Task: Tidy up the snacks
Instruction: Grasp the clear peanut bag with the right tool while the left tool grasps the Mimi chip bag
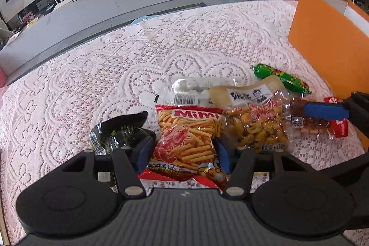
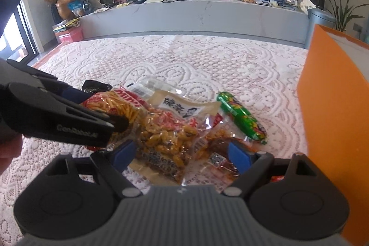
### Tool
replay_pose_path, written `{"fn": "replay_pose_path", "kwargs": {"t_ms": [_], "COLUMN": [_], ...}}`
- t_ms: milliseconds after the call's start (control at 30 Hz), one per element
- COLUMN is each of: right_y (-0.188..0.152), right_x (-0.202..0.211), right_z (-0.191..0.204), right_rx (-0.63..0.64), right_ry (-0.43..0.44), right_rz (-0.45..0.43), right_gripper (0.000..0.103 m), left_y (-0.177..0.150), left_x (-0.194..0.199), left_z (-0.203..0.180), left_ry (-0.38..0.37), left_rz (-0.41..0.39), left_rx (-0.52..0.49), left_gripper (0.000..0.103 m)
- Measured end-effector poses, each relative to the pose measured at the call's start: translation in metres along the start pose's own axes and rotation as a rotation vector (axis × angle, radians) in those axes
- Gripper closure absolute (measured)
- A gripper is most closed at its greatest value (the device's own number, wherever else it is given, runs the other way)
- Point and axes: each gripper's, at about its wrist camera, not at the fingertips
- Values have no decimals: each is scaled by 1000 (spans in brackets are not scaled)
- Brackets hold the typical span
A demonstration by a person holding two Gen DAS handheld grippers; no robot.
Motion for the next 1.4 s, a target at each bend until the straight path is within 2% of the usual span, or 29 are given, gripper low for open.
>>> {"fn": "replay_pose_path", "kwargs": {"t_ms": [133, 300, 467, 600, 800, 867, 967, 1033, 1100, 1267, 1400], "right_y": [0, 1, 4, 6, 10, 10, 9, 9, 9, 12, 16], "right_x": [-8, -11, -13, -17, -25, -27, -27, -27, -28, -37, -44], "right_z": [-1, -1, -1, 0, 5, 9, 16, 18, 18, 16, 20], "right_rx": [-10, -5, -33, -57, -61, -47, 6, 21, 11, -23, -23], "right_ry": [4, 17, 51, 95, 143, 164, 145, 144, 144, 150, 149], "right_rz": [12, -7, -22, -18, -18, -18, -23, -26, -23, -4, -8], "right_gripper": [18, 18, 17, 16, 16, 21, 30, 31, 30, 17, 17], "left_y": [-2, -5, -9, -8, -16, -18, -21, -22, -21, -23, -25], "left_x": [0, 5, 23, 28, 26, 25, 26, 26, 27, 30, 30], "left_z": [0, 8, 25, 36, 35, 34, 34, 35, 35, 37, 39], "left_ry": [17, 16, 23, 31, 29, 19, 22, 17, 14, 32, 23], "left_rz": [8, -3, -25, 0, 28, 42, 47, 49, 48, 54, 58], "left_rx": [22, 90, 170, 228, 242, 255, 268, 275, 273, 297, 300], "left_gripper": [40, 49, 50, 51, 51, 51, 51, 52, 52, 52, 52]}}
Point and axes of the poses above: each gripper's, at about its wrist camera, not at the fingertips, and x roughly against the way its jaws point, z to its left, y to its top, and after that the axes turned 14 degrees about y, right-handed
